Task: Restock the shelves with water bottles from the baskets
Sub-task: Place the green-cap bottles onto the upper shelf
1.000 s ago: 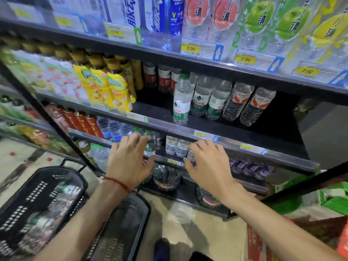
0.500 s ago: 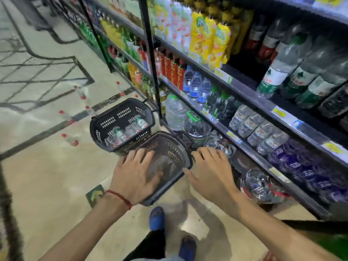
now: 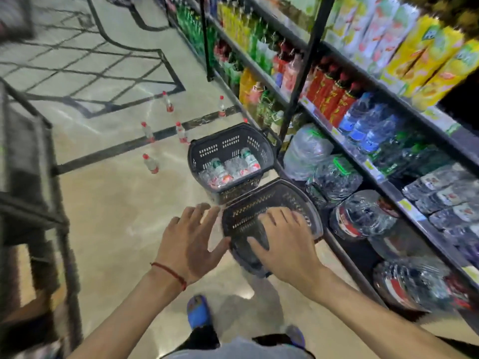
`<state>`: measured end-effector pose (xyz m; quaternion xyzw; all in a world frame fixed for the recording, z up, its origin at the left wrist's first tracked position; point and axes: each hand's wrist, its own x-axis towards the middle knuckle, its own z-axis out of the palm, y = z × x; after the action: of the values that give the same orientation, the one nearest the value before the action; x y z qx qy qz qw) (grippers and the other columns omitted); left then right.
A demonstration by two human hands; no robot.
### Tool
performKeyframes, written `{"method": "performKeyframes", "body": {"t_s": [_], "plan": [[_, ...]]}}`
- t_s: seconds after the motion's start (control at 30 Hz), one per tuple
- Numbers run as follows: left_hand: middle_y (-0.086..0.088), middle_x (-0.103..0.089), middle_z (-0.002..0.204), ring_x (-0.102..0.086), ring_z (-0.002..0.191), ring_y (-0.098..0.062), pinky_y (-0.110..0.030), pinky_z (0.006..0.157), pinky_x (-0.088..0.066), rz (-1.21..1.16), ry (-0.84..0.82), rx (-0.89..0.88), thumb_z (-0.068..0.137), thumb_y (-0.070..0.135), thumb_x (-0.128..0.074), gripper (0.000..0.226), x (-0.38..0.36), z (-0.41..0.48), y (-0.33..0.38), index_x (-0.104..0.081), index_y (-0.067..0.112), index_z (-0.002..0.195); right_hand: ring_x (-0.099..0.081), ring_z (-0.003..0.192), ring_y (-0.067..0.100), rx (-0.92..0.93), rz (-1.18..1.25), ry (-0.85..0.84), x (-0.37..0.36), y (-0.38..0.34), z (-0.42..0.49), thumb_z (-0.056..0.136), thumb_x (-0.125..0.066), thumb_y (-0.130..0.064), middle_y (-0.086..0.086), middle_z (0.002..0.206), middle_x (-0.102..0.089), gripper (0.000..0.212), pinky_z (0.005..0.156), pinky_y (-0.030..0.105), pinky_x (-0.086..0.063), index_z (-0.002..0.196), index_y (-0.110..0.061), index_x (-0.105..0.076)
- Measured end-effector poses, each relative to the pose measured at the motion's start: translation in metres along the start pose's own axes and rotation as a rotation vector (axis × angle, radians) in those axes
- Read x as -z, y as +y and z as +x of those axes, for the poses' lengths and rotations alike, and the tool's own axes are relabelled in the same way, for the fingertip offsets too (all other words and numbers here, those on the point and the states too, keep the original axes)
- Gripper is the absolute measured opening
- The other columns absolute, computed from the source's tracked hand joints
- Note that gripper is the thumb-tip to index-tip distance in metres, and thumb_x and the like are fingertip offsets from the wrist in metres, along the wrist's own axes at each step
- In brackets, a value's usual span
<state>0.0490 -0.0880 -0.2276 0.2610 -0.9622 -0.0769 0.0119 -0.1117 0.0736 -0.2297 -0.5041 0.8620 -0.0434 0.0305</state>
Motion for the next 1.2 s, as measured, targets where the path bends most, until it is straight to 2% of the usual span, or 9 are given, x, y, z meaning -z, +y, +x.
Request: {"method": "performKeyframes", "body": {"t_s": [0.2, 0.3, 0.4, 0.57, 0.67, 0.83, 0.97, 1.2], "plan": [[-0.008, -0.063, 0.126, -0.062, 0.105, -0.035, -0.042, 0.075, -0.052, 0.057, -0.002, -0.062, 0.086, 0.063, -0.049, 0.066, 0.028, 0.019, -0.117, -0.062, 0.016, 0.132, -0.062, 0.104, 0.022, 0.002, 0.072, 0.098, -0.012, -0.084, 0.067, 0.090, -0.056, -0.053, -0.003, 0.105, -0.069, 0.038, 0.092, 0.039, -0.045, 0.105, -0.021, -0.072], [-0.008, -0.064, 0.125, -0.062, 0.107, -0.034, -0.044, 0.077, -0.053, 0.107, 0.004, -0.089, 0.088, 0.063, -0.047, 0.066, 0.036, 0.050, -0.154, -0.061, 0.015, 0.131, -0.063, 0.107, 0.023, -0.020, 0.012, 0.078, -0.009, -0.104, 0.104, 0.092, -0.048, -0.055, -0.003, 0.108, -0.069, 0.044, 0.094, 0.041, -0.049, 0.109, -0.022, -0.072], [-0.009, -0.065, 0.123, -0.063, 0.106, -0.035, -0.046, 0.077, -0.054, 0.129, 0.025, -0.123, 0.089, 0.062, -0.046, 0.064, 0.039, 0.094, -0.181, -0.063, 0.015, 0.130, -0.060, 0.110, 0.022, -0.063, -0.038, 0.064, -0.009, -0.107, 0.147, 0.094, -0.044, -0.057, -0.004, 0.109, -0.066, 0.045, 0.099, 0.041, -0.045, 0.111, -0.024, -0.069], [-0.006, -0.064, 0.118, -0.062, 0.103, -0.033, -0.045, 0.077, -0.052, 0.131, 0.072, -0.200, 0.091, 0.058, -0.050, 0.055, 0.032, 0.183, -0.222, -0.064, 0.017, 0.125, -0.061, 0.110, 0.026, -0.095, 0.039, 0.233, -0.027, -0.085, 0.228, 0.092, -0.062, -0.045, 0.002, 0.115, -0.068, 0.039, 0.099, 0.039, -0.043, 0.117, -0.017, -0.071], [-0.007, -0.065, 0.117, -0.064, 0.099, -0.033, -0.045, 0.075, -0.051, 0.144, 0.079, -0.258, 0.092, 0.056, -0.054, 0.054, 0.032, 0.252, -0.249, -0.065, 0.016, 0.125, -0.061, 0.113, 0.025, -0.161, 0.040, 0.232, -0.035, -0.071, 0.286, 0.092, -0.062, -0.045, 0.000, 0.115, -0.068, 0.036, 0.100, 0.040, -0.043, 0.115, -0.020, -0.072], [-0.007, -0.065, 0.114, -0.063, 0.100, -0.033, -0.044, 0.075, -0.049, 0.163, 0.074, -0.383, 0.095, 0.056, -0.051, 0.053, 0.051, 0.362, -0.265, -0.066, 0.014, 0.124, -0.059, 0.111, 0.025, -0.263, 0.005, 0.198, -0.027, -0.044, 0.372, 0.096, -0.054, -0.046, 0.000, 0.114, -0.065, 0.035, 0.099, 0.042, -0.043, 0.112, -0.019, -0.071], [-0.003, -0.065, 0.118, -0.062, 0.106, -0.030, -0.046, 0.084, -0.051, 0.139, 0.003, -0.429, 0.093, 0.056, -0.053, 0.049, 0.064, 0.434, -0.256, -0.063, 0.020, 0.125, -0.060, 0.113, 0.028, -0.323, 0.009, 0.150, -0.016, -0.027, 0.419, 0.095, -0.051, -0.048, 0.003, 0.117, -0.065, 0.040, 0.099, 0.044, -0.044, 0.113, -0.018, -0.070], [-0.001, -0.064, 0.119, -0.062, 0.104, -0.028, -0.044, 0.082, -0.050, 0.124, -0.070, -0.716, 0.093, 0.055, -0.051, 0.049, 0.048, 0.546, -0.249, -0.063, 0.019, 0.124, -0.058, 0.111, 0.029, -0.563, -0.043, 0.116, -0.019, -0.012, 0.459, 0.096, -0.050, -0.047, 0.003, 0.117, -0.064, 0.041, 0.101, 0.047, -0.044, 0.119, -0.019, -0.069]]}}
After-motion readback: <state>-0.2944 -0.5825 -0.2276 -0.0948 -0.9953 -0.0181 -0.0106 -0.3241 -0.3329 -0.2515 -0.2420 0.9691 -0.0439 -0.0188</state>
